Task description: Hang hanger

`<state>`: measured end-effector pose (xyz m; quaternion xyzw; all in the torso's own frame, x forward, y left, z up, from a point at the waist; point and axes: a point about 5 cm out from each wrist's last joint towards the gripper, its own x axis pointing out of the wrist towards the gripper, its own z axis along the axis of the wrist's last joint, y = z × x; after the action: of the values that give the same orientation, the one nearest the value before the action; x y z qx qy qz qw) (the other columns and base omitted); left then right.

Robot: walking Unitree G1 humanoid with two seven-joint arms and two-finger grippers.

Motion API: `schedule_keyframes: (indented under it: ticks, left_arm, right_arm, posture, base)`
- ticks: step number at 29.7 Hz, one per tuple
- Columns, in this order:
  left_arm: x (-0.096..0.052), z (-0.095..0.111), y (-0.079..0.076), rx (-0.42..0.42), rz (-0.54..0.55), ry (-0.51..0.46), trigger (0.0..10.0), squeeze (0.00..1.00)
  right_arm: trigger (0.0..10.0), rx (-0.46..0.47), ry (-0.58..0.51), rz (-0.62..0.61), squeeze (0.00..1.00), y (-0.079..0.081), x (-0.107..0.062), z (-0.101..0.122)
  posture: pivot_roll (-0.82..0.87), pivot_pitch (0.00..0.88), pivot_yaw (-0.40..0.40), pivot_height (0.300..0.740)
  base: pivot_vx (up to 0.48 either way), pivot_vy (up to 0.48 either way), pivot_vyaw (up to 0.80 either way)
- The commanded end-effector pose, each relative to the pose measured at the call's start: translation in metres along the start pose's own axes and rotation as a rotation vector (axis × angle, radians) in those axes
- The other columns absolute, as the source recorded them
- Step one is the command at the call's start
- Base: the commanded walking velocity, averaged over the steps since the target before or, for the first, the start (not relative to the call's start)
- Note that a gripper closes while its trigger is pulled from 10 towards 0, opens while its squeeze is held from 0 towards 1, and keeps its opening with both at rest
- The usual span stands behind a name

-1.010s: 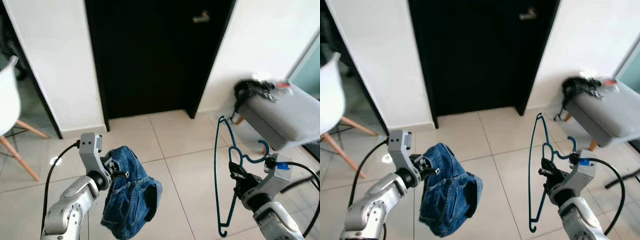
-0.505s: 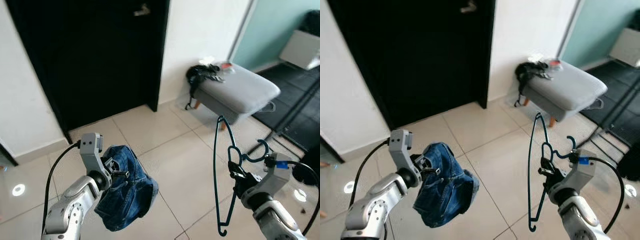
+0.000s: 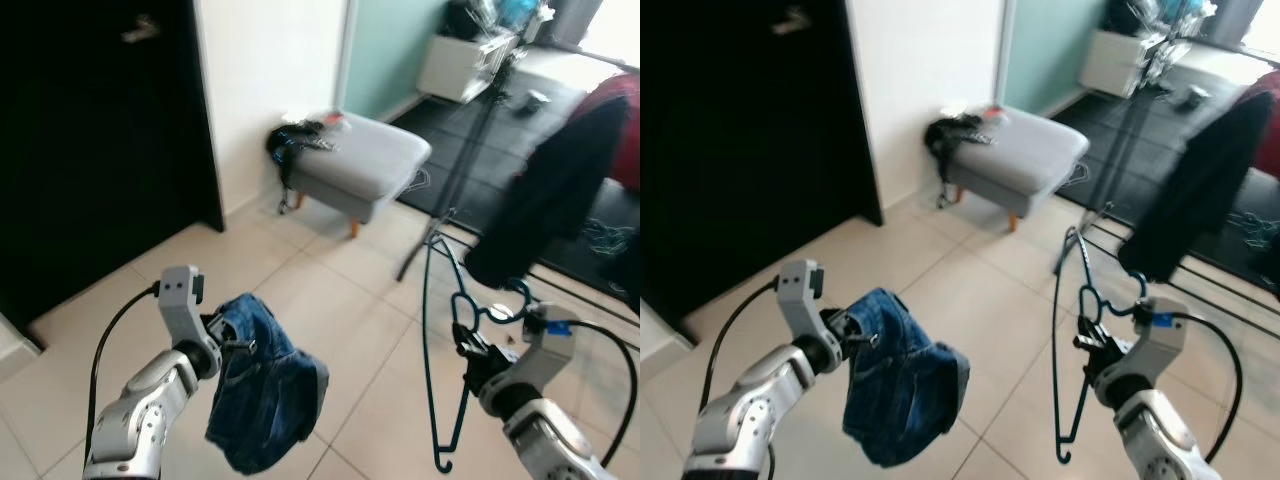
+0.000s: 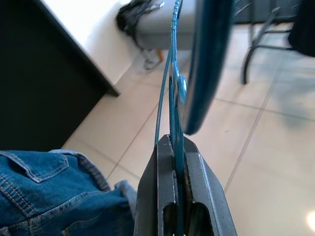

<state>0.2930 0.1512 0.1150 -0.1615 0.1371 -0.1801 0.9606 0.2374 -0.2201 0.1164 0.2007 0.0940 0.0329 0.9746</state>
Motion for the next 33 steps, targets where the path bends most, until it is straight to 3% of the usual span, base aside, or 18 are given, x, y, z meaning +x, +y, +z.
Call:
schedule_keyframes:
  ticks: [1,5,14,15,16,17,18,19,20,21,22,24,25,27,28,29,30,33]
  left_arm:
    - [0.002,0.009,0.002,0.07,0.014,-0.01,10.0,0.0]
    - [0.016,0.03,0.001,0.112,0.098,-0.04,10.0,0.0]
    - [0.019,0.035,0.0,0.098,0.119,-0.034,10.0,0.0]
    - [0.028,0.049,-0.009,0.31,0.069,0.004,10.0,0.0]
    - [0.028,0.049,-0.009,0.31,0.069,0.004,10.0,0.0]
    - [0.035,0.059,-0.017,0.532,0.022,0.036,10.0,0.0]
    - [0.035,0.059,-0.017,0.532,0.022,0.036,10.0,0.0]
    - [0.049,0.063,-0.036,1.057,-0.176,0.099,10.0,0.0]
    - [0.049,0.063,-0.036,1.057,-0.176,0.099,10.0,0.0]
    - [0.055,0.056,-0.043,1.25,-0.295,0.141,10.0,0.0]
    - [0.058,0.05,-0.046,1.364,-0.373,0.178,10.0,0.0]
    - [0.066,0.04,-0.053,1.602,-0.497,0.191,10.0,0.0]
    - [0.068,0.037,-0.055,1.664,-0.536,0.192,10.0,0.0]
    - [0.073,0.028,-0.05,1.752,-0.563,0.268,10.0,0.0]
    - [0.073,0.028,-0.05,1.752,-0.563,0.268,10.0,0.0]
    - [0.078,0.02,-0.042,1.721,-0.527,0.366,10.0,0.0]
    - [0.08,0.017,-0.039,1.679,-0.511,0.396,10.0,0.0]
    - [0.082,0.013,-0.037,1.632,-0.497,0.423,10.0,0.0]
  right_arm:
    - [10.0,-0.021,0.019,0.02,0.0,0.002,-0.001,-0.001]
    - [10.0,-0.078,0.052,0.111,0.0,0.012,-0.001,-0.002]
    - [10.0,-0.078,0.063,0.136,0.0,0.014,-0.003,-0.002]
    - [10.0,-0.12,0.064,0.205,0.0,0.022,-0.007,0.004]
    - [10.0,-0.12,0.064,0.205,0.0,0.022,-0.007,0.004]
    - [10.0,-0.153,0.063,0.254,0.0,0.028,-0.01,0.009]
    - [10.0,-0.153,0.063,0.254,0.0,0.028,-0.01,0.009]
    - [10.0,-0.205,0.049,0.324,0.0,0.038,-0.013,0.019]
    - [10.0,-0.205,0.049,0.324,0.0,0.038,-0.013,0.019]
    - [10.0,-0.224,0.049,0.351,0.0,0.043,-0.013,0.022]
    - [10.0,-0.237,0.051,0.37,0.0,0.047,-0.012,0.023]
    - [10.0,-0.349,0.089,0.417,0.0,0.057,-0.012,0.019]
    - [10.0,-0.394,0.103,0.427,0.0,0.059,-0.012,0.016]
    - [10.0,-0.587,0.146,0.406,0.0,0.059,-0.009,0.006]
    - [10.0,-0.587,0.146,0.406,0.0,0.059,-0.009,0.006]
    - [10.0,-0.591,0.159,0.382,0.0,0.061,-0.005,-0.002]
    - [10.0,-0.565,0.168,0.389,0.0,0.065,-0.005,-0.004]
    - [10.0,-0.545,0.181,0.406,0.0,0.069,-0.006,-0.007]
  posture:
    - [-0.05,0.077,-0.029,0.74]
    - [-0.06,0.073,-0.024,0.74]
    - [-0.06,0.071,-0.017,0.74]
    - [-0.07,0.067,0.011,0.74]
    - [-0.07,0.067,0.011,0.74]
    - [-0.07,0.067,0.012,0.74]
    - [-0.07,0.067,0.012,0.74]
    - [-0.07,0.06,0.027,0.74]
    - [-0.07,0.06,0.027,0.74]
    - [-0.07,0.058,0.03,0.74]
    - [-0.08,0.056,0.038,0.74]
    - [-0.08,0.056,0.047,0.74]
    - [-0.08,0.056,0.047,0.74]
    - [-0.1,0.05,0.061,0.74]
    - [-0.1,0.05,0.061,0.74]
    - [-0.1,0.051,0.068,0.74]
    - [-0.1,0.048,0.07,0.74]
    - [-0.1,0.049,0.07,0.74]
  base:
    - [0.0,0.0,-0.8]
    - [0.0,0.0,-0.8]
    - [0.0,0.0,-0.78]
    - [0.0,0.0,0.0]
    - [0.0,0.0,0.0]
    - [0.0,0.0,0.0]
    - [0.0,0.0,0.0]
    - [0.0,0.0,0.0]
    - [0.0,0.0,0.0]
    - [0.0,0.0,0.0]
    - [0.0,0.0,0.0]
    - [0.0,0.0,0.0]
    - [0.0,0.0,0.0]
    - [0.0,0.0,0.0]
    - [0.0,0.0,0.0]
    - [0.0,0.0,0.0]
    - [0.0,0.0,0.0]
    - [0.0,0.0,0.0]
